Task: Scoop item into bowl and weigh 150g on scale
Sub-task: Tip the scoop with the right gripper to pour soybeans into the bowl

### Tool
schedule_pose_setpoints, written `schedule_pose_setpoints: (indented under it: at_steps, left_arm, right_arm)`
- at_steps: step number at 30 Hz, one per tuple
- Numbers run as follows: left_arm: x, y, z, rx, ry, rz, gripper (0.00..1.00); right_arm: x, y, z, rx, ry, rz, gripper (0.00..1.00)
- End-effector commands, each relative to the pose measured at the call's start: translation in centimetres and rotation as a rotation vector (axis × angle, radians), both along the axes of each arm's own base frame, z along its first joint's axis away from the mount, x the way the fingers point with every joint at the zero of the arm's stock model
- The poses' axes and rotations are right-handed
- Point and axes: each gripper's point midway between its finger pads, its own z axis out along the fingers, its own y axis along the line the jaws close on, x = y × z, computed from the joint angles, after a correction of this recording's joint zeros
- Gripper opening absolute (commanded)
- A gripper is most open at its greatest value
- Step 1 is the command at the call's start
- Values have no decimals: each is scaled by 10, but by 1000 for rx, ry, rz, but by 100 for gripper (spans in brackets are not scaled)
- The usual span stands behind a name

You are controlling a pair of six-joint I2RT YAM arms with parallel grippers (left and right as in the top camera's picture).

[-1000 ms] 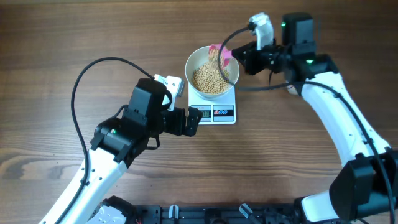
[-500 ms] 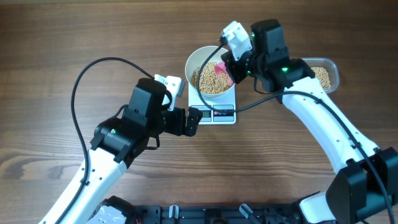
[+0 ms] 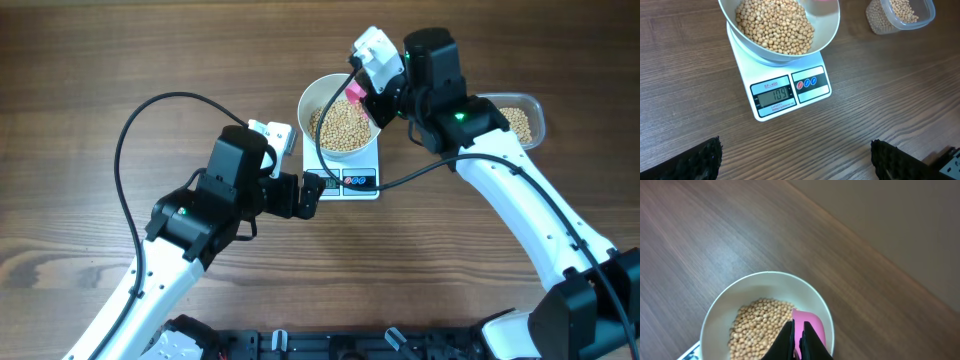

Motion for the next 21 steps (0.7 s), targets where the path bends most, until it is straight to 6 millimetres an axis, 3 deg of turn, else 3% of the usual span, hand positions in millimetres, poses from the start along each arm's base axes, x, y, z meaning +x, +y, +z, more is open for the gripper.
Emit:
schedule_pose_setpoints:
  at_steps: [1,9,15,21]
  left_arm:
    - [0,-2,-1,5,-1,-8,100]
    - [0,-2,-1,5,-1,-8,100]
    - [0,-2,-1,5,-1,-8,100]
    - [0,-2,-1,5,-1,-8,100]
  right_arm:
    - [1,1,19,-31,-98,44,4]
    - [5,4,29,-89,-198,106,4]
    - [9,8,49,-61,-274,120,4]
    - [0,16,58,-20,-283,170,4]
